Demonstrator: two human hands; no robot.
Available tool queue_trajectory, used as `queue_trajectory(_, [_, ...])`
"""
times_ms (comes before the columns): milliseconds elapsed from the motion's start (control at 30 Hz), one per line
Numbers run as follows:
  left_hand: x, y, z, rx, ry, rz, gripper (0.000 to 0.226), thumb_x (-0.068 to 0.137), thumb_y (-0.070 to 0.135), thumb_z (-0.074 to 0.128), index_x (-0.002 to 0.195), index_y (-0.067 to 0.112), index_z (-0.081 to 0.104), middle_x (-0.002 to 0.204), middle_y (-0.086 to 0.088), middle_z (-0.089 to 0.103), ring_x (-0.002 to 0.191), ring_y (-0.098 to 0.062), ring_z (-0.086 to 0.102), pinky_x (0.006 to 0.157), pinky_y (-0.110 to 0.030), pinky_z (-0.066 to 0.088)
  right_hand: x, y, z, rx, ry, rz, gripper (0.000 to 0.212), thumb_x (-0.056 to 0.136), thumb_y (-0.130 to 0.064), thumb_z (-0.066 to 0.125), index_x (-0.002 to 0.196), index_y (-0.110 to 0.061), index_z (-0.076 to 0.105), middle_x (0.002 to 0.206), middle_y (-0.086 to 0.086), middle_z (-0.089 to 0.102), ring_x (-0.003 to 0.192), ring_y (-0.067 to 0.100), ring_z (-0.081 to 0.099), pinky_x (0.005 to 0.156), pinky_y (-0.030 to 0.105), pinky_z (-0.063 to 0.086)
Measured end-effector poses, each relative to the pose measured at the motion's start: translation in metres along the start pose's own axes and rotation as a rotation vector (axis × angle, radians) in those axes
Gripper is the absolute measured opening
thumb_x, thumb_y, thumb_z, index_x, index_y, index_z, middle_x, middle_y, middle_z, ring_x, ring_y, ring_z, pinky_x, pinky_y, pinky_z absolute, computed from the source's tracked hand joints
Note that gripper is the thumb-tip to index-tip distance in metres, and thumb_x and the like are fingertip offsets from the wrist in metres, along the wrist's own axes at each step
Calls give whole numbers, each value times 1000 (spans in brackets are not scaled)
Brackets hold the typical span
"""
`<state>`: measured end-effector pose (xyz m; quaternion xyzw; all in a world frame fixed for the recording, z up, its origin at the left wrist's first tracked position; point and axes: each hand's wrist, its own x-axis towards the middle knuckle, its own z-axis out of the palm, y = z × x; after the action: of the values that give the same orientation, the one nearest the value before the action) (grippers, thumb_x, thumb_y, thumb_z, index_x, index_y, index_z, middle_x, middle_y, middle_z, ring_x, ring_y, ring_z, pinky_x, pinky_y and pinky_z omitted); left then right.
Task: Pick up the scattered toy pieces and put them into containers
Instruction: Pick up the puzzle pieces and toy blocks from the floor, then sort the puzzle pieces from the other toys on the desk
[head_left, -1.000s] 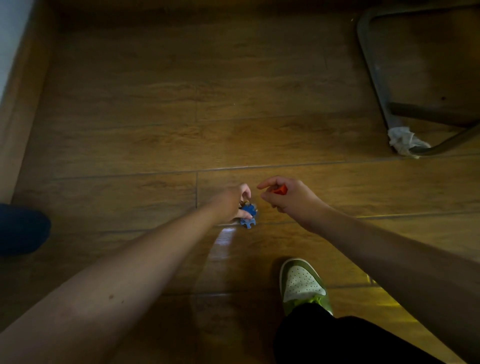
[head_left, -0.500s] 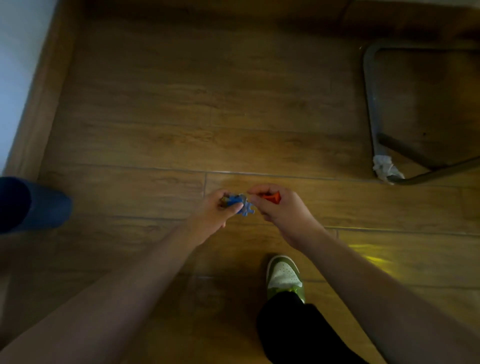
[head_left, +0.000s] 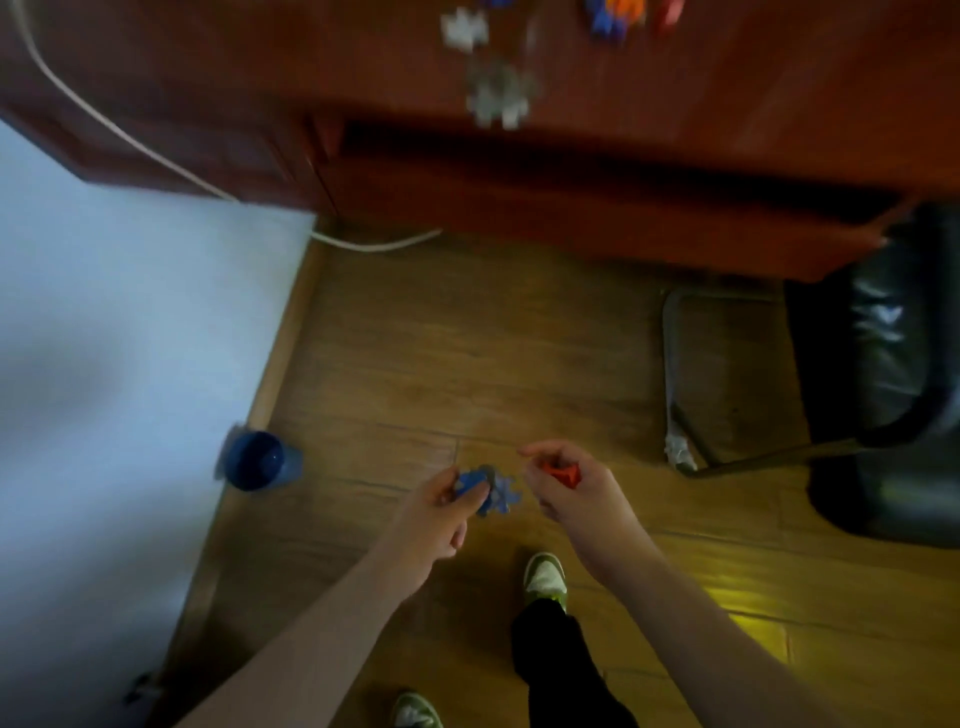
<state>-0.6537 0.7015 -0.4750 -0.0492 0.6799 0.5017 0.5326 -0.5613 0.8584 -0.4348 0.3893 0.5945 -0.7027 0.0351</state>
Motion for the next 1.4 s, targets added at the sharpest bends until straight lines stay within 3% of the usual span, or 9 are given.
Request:
queue_trajectory(67, [-38, 34, 2, -11, 2, 28, 19, 94, 25, 58, 89, 8, 52, 46, 1, 35, 36, -9, 30, 39, -20, 20, -27, -39, -9, -1, 0, 11, 12, 88, -19, 69, 95, -29, 71, 62, -11, 55, 60, 11, 50, 61, 29, 42])
queue_trajectory(233, [-99, 107, 16, -65, 16, 65, 33, 93, 27, 60, 108, -2, 56, 54, -6, 39, 42, -14, 29, 42, -27, 20, -68, -122, -40, 5, 7, 69, 9, 88, -19, 70, 95, -25, 70, 71, -1, 59, 64, 15, 53, 64, 30, 45])
queue_trajectory(367, [-129, 167, 29, -23, 100, 151, 26, 93, 29, 61, 114, 15, 65, 69, -11, 46, 46, -10, 37, 43, -22, 29, -82, -175, -57, -25, 29, 27, 14, 91, -19, 64, 100, -28, 68, 88, 3, 62, 74, 17, 56, 70, 30, 49])
queue_trajectory(567, [-159, 241, 45, 4, 163, 230, 23, 94, 31, 59, 113, 19, 64, 67, 5, 57, 47, -5, 42, 44, -19, 33, -79, -237, -64, -73, -39, -54, 16, 92, -20, 62, 104, -30, 66, 82, -4, 58, 69, 10, 54, 61, 22, 45])
queue_trajectory(700, [-148, 261, 34, 20, 173, 244, 24, 93, 34, 60, 113, 22, 65, 67, 10, 58, 47, -3, 42, 44, -18, 34, -56, -252, -55, -92, -12, -35, 15, 92, -21, 63, 101, -31, 67, 97, -1, 63, 82, 13, 59, 71, 26, 49])
queue_trajectory(867, [-108, 282, -1, 154, 245, 258, 31, 92, 37, 60, 118, 21, 61, 70, 8, 60, 50, -4, 47, 49, -22, 41, -18, -269, -44, -261, 73, -63, 11, 93, -25, 61, 100, -33, 64, 100, -7, 64, 87, 11, 62, 70, 24, 50])
queue_trajectory(967, [-76, 303, -25, 356, 221, 232, 30, 92, 41, 59, 116, 23, 56, 83, 1, 65, 58, -8, 54, 52, -22, 45, 12, -282, -41, -344, 163, -59, 9, 95, -28, 59, 102, -33, 62, 95, -5, 65, 74, 14, 62, 59, 25, 49])
queue_trajectory(1100, [-47, 337, -42, 471, 133, 242, 34, 94, 42, 56, 120, 20, 54, 83, 1, 63, 62, -8, 56, 52, -19, 44, 52, -299, -40, -385, 255, -85, 9, 94, -26, 59, 100, -32, 63, 91, -1, 64, 62, 12, 55, 45, 19, 40])
queue_trajectory(1400, [9, 403, -21, 554, 96, 286, 46, 89, 47, 61, 126, 21, 52, 104, 7, 61, 77, -9, 61, 55, -18, 42, 116, -310, -50, -636, 257, -155, 18, 91, -16, 58, 101, -29, 64, 107, -4, 58, 91, 12, 55, 74, 24, 42])
